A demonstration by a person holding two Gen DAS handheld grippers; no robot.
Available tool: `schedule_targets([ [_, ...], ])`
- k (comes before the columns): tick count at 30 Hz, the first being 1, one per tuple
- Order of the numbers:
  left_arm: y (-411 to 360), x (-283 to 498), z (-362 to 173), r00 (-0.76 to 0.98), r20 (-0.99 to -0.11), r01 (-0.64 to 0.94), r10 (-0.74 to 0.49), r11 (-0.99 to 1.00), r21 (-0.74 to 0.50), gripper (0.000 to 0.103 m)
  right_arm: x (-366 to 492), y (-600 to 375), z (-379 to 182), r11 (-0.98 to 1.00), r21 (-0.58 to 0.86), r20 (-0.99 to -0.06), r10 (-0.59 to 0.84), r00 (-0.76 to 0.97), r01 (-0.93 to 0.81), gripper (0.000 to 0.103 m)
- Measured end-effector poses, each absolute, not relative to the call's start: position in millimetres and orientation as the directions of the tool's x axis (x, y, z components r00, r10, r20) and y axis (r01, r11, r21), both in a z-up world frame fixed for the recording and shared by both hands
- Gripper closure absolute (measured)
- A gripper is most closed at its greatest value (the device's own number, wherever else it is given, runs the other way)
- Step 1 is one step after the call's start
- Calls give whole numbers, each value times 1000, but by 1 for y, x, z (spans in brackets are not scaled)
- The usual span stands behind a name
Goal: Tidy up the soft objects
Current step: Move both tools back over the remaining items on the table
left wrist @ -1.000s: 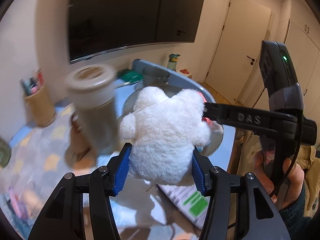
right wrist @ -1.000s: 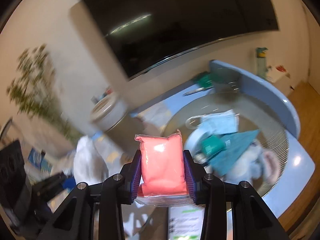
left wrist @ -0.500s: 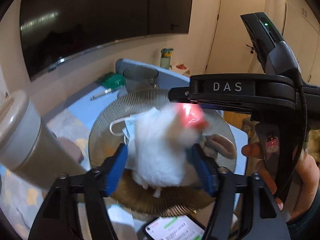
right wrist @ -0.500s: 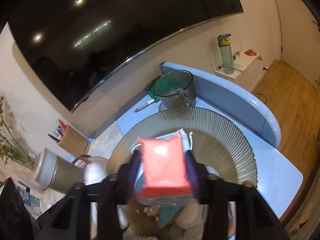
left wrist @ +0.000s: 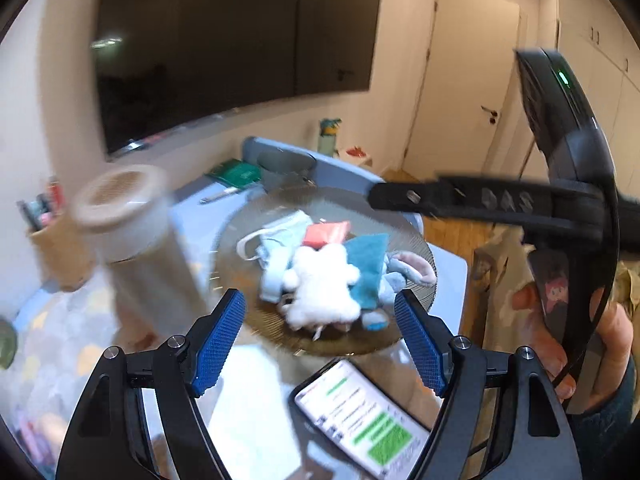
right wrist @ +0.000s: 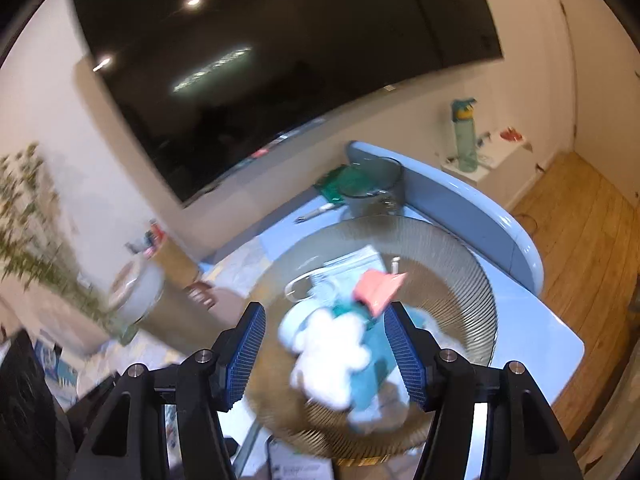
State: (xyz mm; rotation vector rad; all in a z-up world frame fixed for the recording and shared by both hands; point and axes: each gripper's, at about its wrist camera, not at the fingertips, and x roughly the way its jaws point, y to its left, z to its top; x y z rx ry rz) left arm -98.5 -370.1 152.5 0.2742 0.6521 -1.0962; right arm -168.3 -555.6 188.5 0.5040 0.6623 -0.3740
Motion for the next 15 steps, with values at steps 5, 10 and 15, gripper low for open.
schedule_targets([
  [5,-300,-96,182,411,-557,832,-722,547,-95,27,-182,-498,211,867,284,-625,-156,765,409,43],
  [10,-233,-95,195,513,-530,767,-675,637,-70,27,-186,-432,222,912,247,-597,-123,793,328,42],
  [15,-158,-87,190,611,-513,666,-604,742,-80,27,-177,-369,219,949,181,-593,-105,798,259,42],
])
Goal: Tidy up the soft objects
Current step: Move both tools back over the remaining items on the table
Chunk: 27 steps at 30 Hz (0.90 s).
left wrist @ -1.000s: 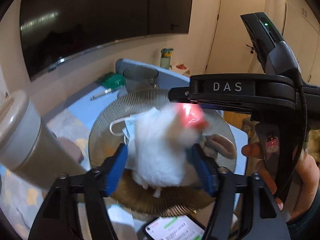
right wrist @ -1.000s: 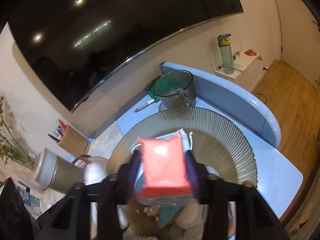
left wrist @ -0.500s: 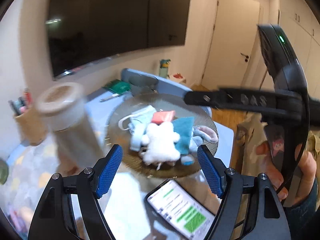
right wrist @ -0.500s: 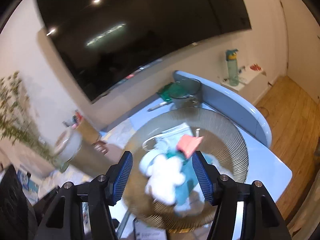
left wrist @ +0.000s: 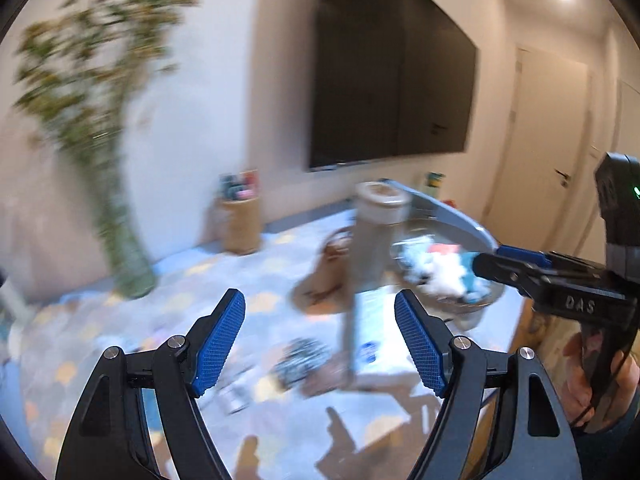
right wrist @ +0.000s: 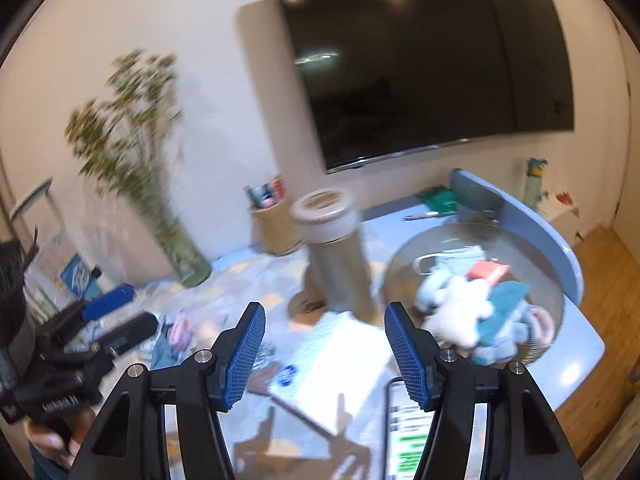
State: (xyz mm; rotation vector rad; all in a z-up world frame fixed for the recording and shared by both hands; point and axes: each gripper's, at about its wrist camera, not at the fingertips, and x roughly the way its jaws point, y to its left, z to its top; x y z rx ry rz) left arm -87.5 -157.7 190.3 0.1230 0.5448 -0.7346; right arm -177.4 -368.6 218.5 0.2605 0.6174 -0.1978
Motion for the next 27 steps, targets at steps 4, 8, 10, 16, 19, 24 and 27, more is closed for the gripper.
schedule_targets([
  [4,-101,-76,172,684,-530,549,-501,832,-77,27,-161,-314,200,970,120,-609,-96,788,212,42],
  [8,-58,-66,151,702,-557,465,-444,878,-113,27,-142,-273,177,983,92,-646,-60,761,156,42],
  [10,-40,-60,137,714,-571,420,-405,900,-115,27,-131,-252,164,989,79,-672,-41,740,127,42],
  [16,-9,-48,97,734,-599,322,-322,940,-112,27,-112,-213,137,996,18,-699,-52,713,91,42],
  [19,0,-41,74,752,-609,264,-251,962,-70,27,-104,-201,123,996,1,-696,-65,715,92,41],
  [24,15,-26,38,729,-642,217,-239,969,-114,27,-90,-183,82,998,-15,-690,-50,722,54,38],
  [27,17,-23,29,721,-655,194,-225,974,-121,27,-85,-173,64,999,-44,-693,-52,719,29,38],
])
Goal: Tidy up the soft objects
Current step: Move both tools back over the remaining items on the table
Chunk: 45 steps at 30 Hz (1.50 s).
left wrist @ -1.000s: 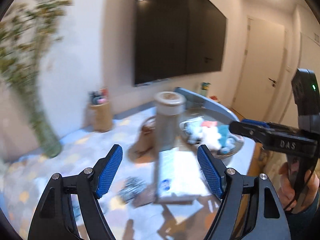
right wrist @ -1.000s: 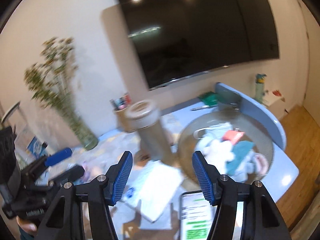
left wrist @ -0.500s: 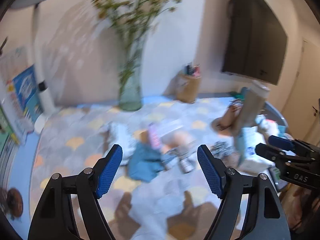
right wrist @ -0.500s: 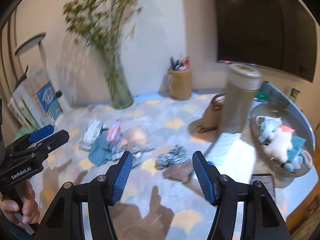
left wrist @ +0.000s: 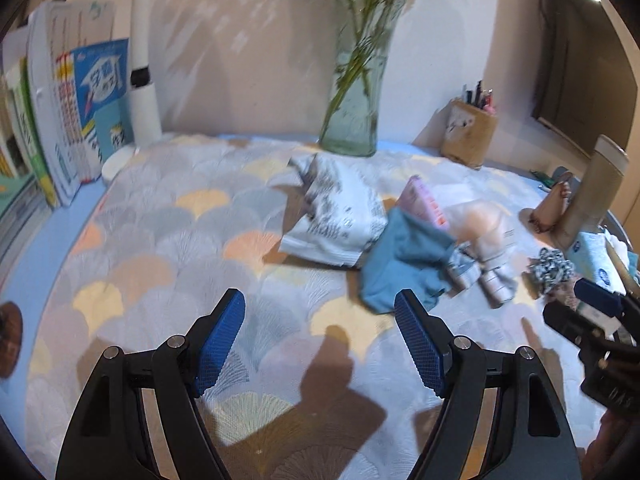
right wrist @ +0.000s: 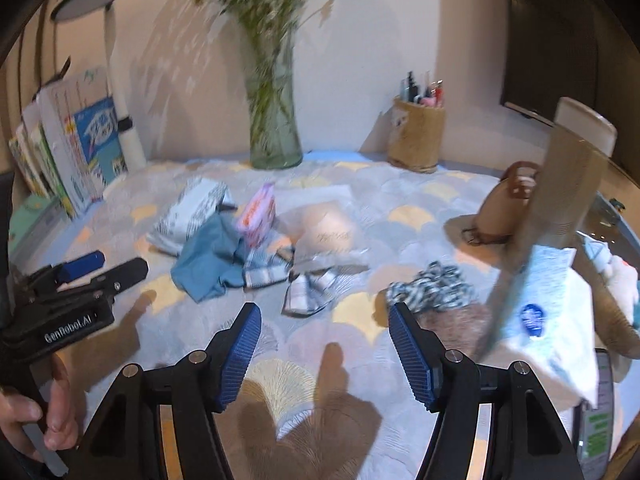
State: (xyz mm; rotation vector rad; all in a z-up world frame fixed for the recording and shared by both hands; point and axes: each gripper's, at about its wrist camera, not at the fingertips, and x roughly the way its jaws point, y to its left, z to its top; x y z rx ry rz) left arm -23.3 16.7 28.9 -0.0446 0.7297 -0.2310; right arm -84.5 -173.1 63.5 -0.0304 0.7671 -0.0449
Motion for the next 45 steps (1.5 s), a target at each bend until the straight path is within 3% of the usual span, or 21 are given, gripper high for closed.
schedule_targets([
  [3,18,-24,29,726,-650,185,-224,974,-130,27,-82,-168,52,999,-46,-695,-30,719,-2,37],
  [10,16,-20,23,710,-676,163,-196,980,-113,27,-86,-172,46,999,-7,-676,25,736,-41,22],
  [45,14,-15,20,693,-699,149,-179,983,-104,27,-84,-180,44,997,45,-691,75,719,-60,17],
])
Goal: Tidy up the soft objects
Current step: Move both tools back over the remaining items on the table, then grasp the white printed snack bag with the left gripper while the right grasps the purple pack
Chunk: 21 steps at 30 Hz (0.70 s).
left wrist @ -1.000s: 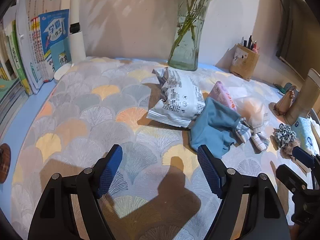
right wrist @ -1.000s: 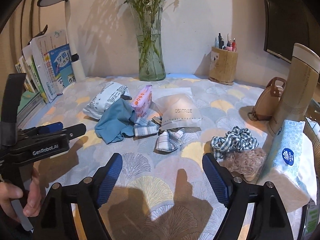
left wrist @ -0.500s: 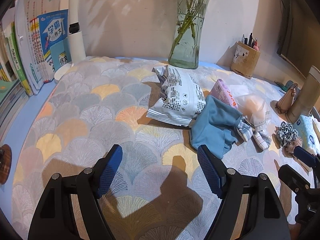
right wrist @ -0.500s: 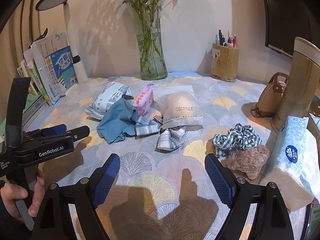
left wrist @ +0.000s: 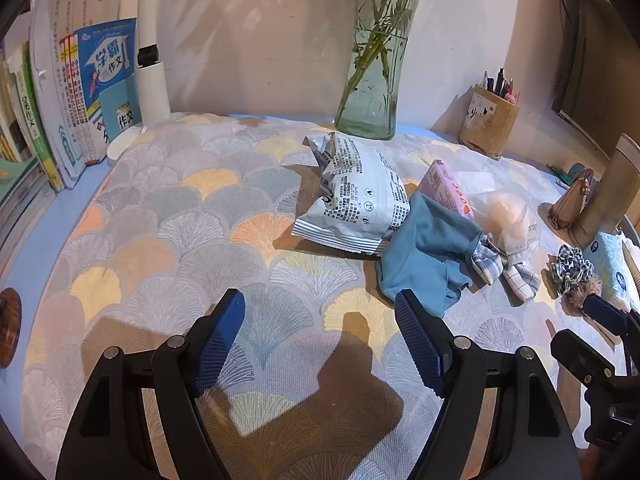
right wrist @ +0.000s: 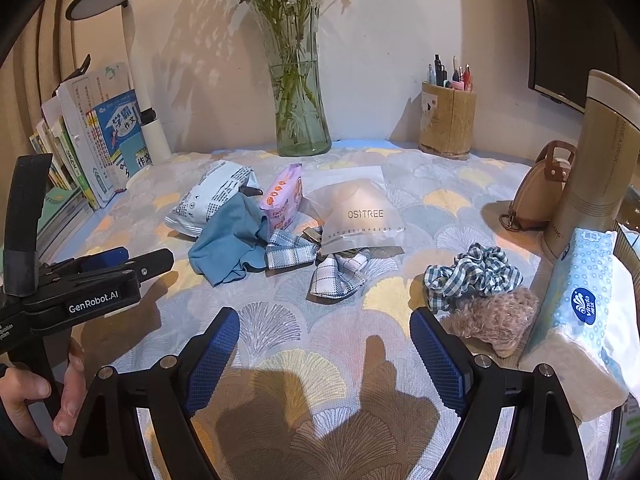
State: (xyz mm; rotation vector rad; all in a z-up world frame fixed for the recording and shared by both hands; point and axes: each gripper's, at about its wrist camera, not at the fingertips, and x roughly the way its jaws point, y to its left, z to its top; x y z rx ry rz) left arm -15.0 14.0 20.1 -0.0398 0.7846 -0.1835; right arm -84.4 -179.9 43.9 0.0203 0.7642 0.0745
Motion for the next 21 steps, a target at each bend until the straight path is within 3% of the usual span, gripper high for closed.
schedule_targets([
  [11,14,-16,22,686,-699,162,-200,979,-122,27,-84,-182,44,997,54,-693,82,716,-62,17],
  [15,26,-14,32,628,-717,193,-302,953,-232,27,-84,-191,45,994,95,-689,105,717,-55,17],
  [18,32,-5,44,526,-746,262,-408,912,-315,13,-82,-196,44,992,122,-698,116,707,-43,17],
  [21,31,5,57,538,-751,288,-383,921,-263,12,-79,-198,42,990,136,-711,124,692,-38,17],
])
